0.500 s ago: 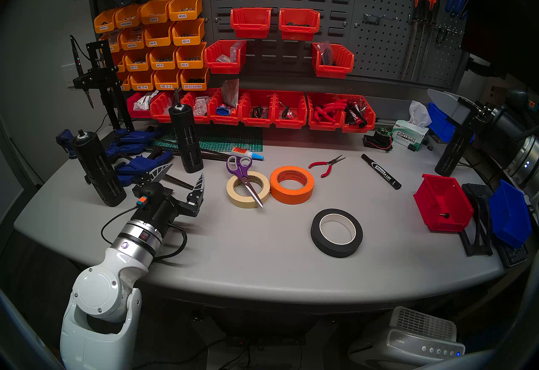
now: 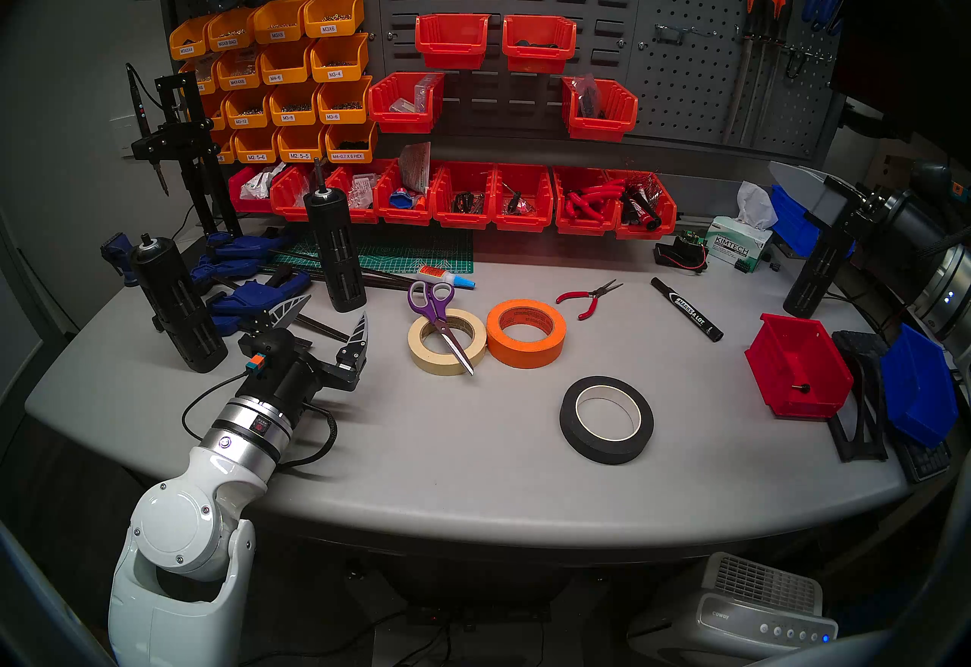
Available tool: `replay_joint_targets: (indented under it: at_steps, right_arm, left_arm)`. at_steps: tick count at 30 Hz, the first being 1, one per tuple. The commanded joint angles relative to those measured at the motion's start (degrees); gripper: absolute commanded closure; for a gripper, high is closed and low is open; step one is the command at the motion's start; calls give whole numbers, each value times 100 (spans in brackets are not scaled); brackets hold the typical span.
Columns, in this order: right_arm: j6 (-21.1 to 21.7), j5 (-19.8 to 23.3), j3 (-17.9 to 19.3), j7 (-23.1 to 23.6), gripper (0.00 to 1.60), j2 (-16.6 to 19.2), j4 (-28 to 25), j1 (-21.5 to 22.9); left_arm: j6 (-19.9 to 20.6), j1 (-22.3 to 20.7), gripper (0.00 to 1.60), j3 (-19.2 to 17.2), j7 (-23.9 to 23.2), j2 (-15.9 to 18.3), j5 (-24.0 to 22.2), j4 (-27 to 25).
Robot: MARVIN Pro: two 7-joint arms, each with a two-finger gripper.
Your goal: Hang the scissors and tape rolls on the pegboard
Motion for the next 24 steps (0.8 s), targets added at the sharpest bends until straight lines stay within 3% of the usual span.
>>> replay_joint_targets:
  at_steps: [1,12,24]
  right_arm:
    - [126,58,220,436,0,88,-65,-160]
    - [340,-381,558,1490,0,14,-65,-890]
    - [-194,-1232,164,2344,0,82,-65,-1290]
  left_arm:
    - [-23,-4,0,9,-3,-1,1,-67]
    - [-22,-6,0,9,-3,-1,0,-66]
    - [-21,-7,0,9,-4,-1,0,-64]
